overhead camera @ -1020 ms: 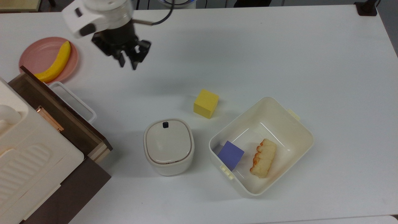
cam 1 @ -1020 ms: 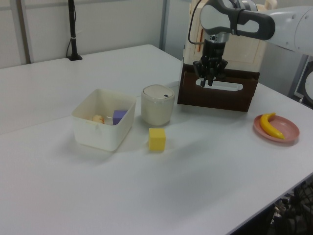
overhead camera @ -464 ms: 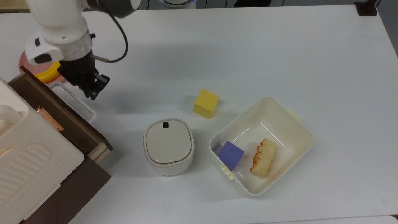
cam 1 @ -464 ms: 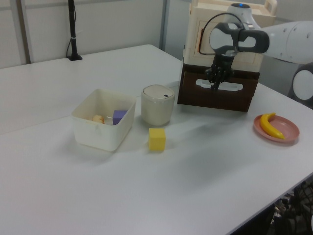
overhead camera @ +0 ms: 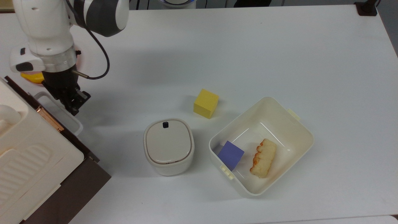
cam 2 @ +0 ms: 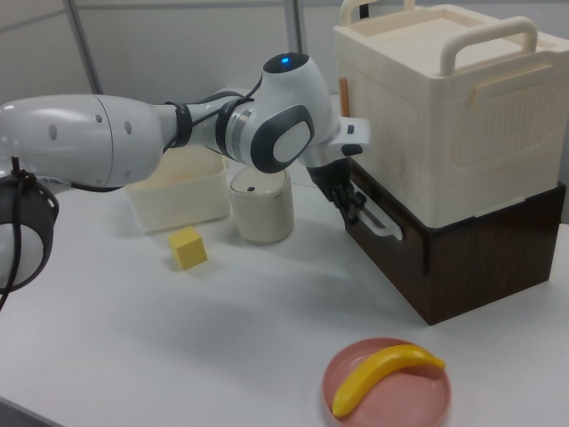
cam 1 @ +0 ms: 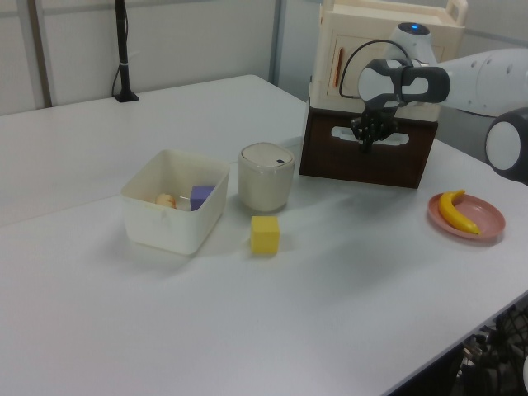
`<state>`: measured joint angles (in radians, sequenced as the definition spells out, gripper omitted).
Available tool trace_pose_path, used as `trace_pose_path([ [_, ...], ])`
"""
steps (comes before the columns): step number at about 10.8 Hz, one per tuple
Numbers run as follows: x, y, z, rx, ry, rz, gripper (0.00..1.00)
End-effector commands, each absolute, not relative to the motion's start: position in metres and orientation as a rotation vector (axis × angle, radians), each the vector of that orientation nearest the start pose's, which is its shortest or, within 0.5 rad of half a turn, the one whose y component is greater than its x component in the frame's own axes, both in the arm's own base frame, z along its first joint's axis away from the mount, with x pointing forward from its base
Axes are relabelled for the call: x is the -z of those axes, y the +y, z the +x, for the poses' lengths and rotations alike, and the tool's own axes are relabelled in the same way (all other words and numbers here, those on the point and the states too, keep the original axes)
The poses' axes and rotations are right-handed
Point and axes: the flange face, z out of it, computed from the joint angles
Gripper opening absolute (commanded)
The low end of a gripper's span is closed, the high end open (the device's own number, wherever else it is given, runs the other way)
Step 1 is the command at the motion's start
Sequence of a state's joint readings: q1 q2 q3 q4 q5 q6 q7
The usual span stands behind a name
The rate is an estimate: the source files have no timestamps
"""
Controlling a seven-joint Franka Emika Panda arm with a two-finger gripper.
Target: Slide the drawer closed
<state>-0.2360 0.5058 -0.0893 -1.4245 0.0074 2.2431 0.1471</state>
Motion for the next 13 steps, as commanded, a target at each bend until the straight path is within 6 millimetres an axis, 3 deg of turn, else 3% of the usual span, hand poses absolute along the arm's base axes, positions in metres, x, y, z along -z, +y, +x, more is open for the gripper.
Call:
trace_pose_path([
  [1, -0.443, -0.235, 0.7, 0.65, 0.814, -3.037, 0.16],
  [3, -0.451, -0.231, 0.696, 0.643, 0.723, -3.092, 0.22],
  [4, -0.446, -0.219, 0.691, 0.538, 0.616, -3.133, 0.31],
  [5, -0.447, -0.204, 0.684, 0.389, 0.519, -3.162, 0.49],
  [6, -0.451, -0.176, 0.679, 0.253, 0.394, -3.184, 0.74],
  [8, -0.474, -0.135, 0.665, 0.09, 0.276, -3.186, 1.0],
  [11, -0.502, -0.052, 0.647, -0.088, 0.088, -3.188, 1.0],
  [13, -0.517, -0.014, 0.636, -0.138, -0.01, -3.192, 1.0],
])
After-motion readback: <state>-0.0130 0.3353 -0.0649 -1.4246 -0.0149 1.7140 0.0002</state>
